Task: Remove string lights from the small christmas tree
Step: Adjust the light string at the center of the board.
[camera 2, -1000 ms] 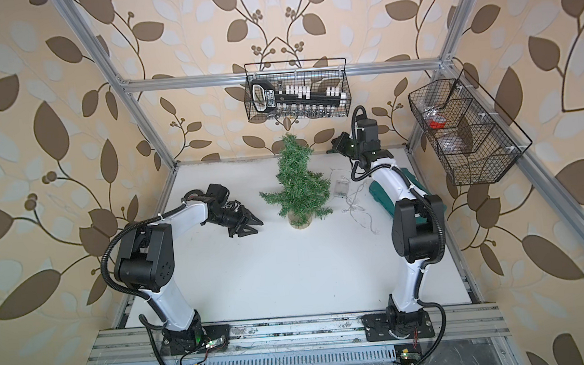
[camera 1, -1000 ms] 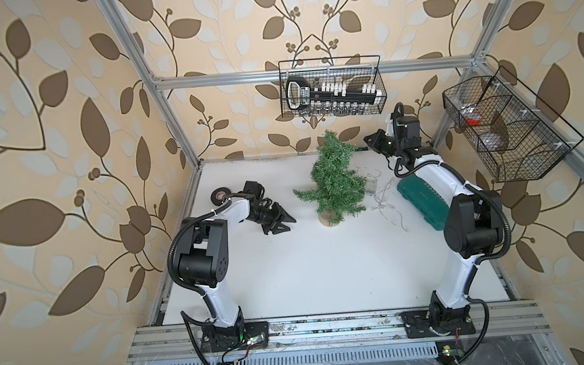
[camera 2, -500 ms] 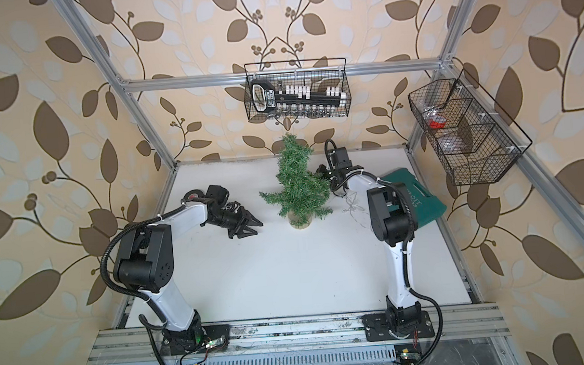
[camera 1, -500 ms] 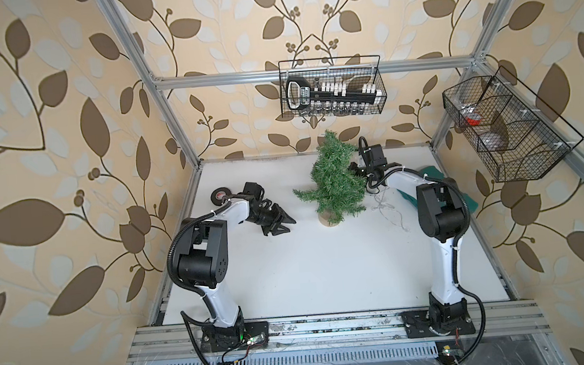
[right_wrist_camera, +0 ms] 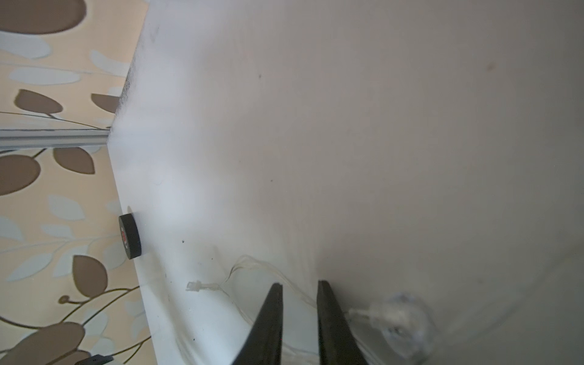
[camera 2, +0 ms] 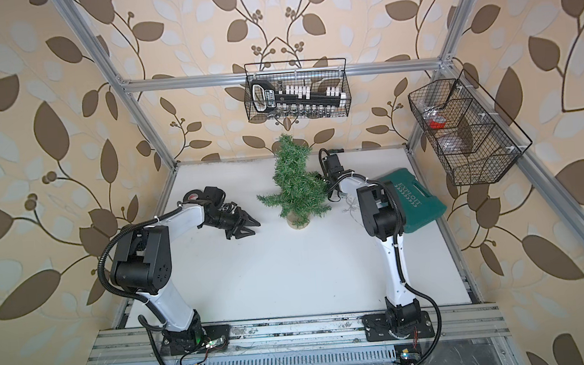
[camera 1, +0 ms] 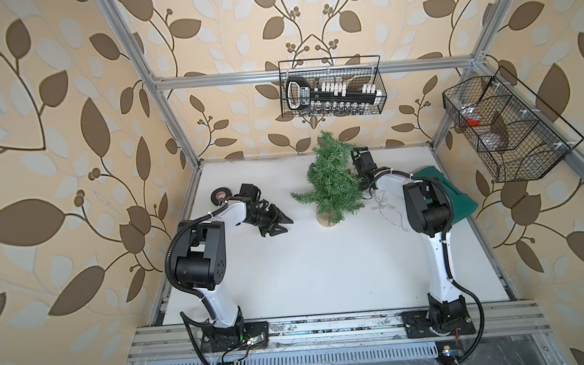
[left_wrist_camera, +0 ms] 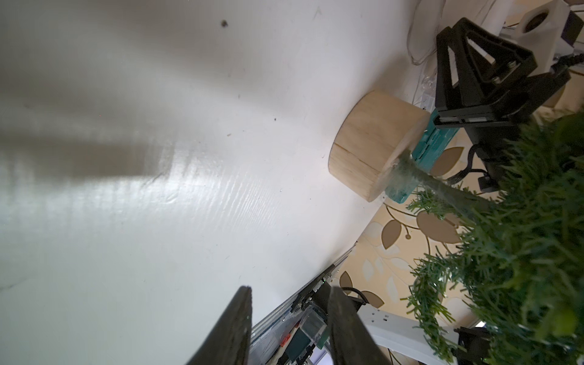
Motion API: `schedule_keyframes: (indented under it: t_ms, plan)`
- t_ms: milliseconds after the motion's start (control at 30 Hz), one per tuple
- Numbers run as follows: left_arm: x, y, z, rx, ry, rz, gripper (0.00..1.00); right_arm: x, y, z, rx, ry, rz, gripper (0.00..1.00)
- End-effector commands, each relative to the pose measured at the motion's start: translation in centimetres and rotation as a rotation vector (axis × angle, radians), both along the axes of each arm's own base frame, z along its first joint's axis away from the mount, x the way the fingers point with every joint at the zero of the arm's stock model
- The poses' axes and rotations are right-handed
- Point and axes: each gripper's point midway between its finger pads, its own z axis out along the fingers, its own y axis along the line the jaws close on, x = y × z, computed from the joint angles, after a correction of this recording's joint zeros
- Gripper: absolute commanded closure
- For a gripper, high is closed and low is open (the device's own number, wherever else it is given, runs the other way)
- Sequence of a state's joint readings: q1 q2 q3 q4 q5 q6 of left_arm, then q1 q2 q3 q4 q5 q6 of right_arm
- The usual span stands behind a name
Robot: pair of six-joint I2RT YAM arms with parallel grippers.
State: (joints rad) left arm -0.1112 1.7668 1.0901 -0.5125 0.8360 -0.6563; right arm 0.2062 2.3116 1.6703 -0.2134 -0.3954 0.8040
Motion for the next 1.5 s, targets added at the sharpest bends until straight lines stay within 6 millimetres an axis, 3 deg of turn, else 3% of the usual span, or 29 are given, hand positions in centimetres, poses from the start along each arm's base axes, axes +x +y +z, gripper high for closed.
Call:
schedule_keyframes:
  t_ms: [0, 133, 300, 567, 633, 767, 867, 1100, 1200, 1367, 1467]
  plan:
    - [0.4, 0.1, 2.0, -0.033, -0.067, -0.010, 0.59, -2.3, -4.6, -3.2, -0.103, 0.122, -0.103, 0.80]
    - [0.4, 0.0, 2.1, -0.037, -0.074, -0.009, 0.59, -4.5, -8.2, -3.0, -0.161, 0.172, -0.155, 0.83]
    - [0.9, 0.0, 2.1, -0.045, -0.093, 0.000, 0.59, -10.0, -12.1, -0.6, -0.222, 0.194, -0.205, 0.88]
    - [1.1, -0.1, 2.5, -0.057, -0.122, -0.008, 0.59, -20.2, -13.1, 2.4, -0.266, 0.186, -0.201, 0.89]
    - [1.0, -0.1, 3.1, -0.054, -0.138, -0.011, 0.59, -21.1, -13.3, 4.2, -0.281, 0.141, -0.192, 0.89]
    - [0.9, 0.8, 4.1, 0.027, -0.183, -0.028, 0.57, -17.7, -13.7, 9.3, -0.319, -0.011, -0.188, 0.79]
    - [0.6, 1.5, 5.1, 0.089, -0.234, -0.034, 0.54, -13.2, -14.4, 10.0, -0.364, -0.036, -0.201, 0.65]
    - [-0.8, 2.7, 6.2, 0.156, -0.325, 0.017, 0.48, -2.3, -15.4, 6.2, -0.428, 0.034, -0.224, 0.54]
    - [-1.8, 2.7, 7.0, 0.141, -0.357, 0.036, 0.49, 0.8, -15.9, 4.2, -0.437, 0.060, -0.239, 0.51]
    - [-3.2, 2.3, 7.1, 0.115, -0.366, 0.022, 0.53, 3.7, -16.8, 1.2, -0.465, 0.110, -0.222, 0.49]
    - [-3.5, 2.4, 7.2, 0.129, -0.380, 0.001, 0.53, 2.8, -17.1, -1.1, -0.455, 0.169, -0.208, 0.49]
